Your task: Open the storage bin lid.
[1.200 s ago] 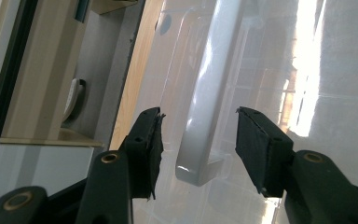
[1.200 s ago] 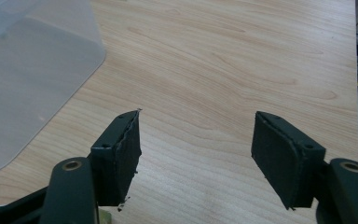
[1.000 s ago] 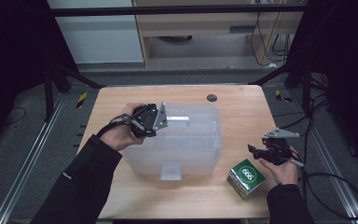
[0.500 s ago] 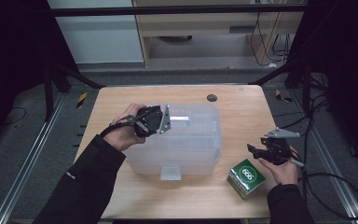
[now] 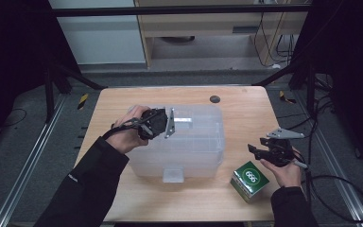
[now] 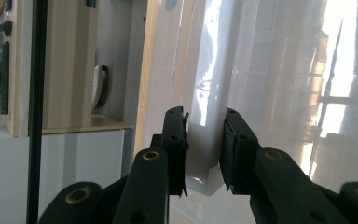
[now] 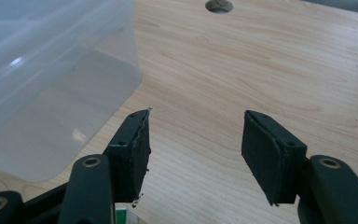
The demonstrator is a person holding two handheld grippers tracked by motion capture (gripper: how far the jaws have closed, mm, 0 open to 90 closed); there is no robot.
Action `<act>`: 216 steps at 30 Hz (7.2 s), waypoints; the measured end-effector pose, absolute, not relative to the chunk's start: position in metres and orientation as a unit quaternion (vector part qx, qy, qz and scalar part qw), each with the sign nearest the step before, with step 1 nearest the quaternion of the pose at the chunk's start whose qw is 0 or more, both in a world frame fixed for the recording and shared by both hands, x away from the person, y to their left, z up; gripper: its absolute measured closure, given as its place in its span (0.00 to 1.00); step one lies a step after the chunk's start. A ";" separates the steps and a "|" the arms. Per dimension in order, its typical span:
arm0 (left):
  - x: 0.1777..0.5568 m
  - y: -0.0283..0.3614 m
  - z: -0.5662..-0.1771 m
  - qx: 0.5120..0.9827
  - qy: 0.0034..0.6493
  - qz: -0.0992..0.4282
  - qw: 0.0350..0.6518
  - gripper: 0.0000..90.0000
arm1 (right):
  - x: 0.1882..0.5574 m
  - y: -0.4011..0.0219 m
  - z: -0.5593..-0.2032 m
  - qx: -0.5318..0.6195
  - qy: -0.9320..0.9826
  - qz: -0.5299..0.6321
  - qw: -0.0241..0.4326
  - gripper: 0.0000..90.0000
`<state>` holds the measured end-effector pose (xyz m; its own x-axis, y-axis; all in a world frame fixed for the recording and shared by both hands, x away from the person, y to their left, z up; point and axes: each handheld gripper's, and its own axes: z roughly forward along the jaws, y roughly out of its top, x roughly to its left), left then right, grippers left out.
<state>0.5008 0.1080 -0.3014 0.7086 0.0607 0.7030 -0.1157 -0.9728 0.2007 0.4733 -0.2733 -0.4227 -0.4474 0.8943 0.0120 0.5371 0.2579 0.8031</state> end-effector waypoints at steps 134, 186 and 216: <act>0.521 0.181 -0.263 0.862 0.139 0.339 0.349 0.49 | 0.455 -0.203 -0.392 0.368 0.771 0.506 0.117 1.00; 0.442 0.324 -0.366 0.710 0.410 0.337 0.463 0.95 | 0.455 -0.200 -0.392 0.368 0.775 0.498 0.122 1.00; 0.441 0.287 -0.396 0.764 0.356 0.229 0.487 0.99 | 0.455 -0.200 -0.391 0.370 0.774 0.499 0.122 1.00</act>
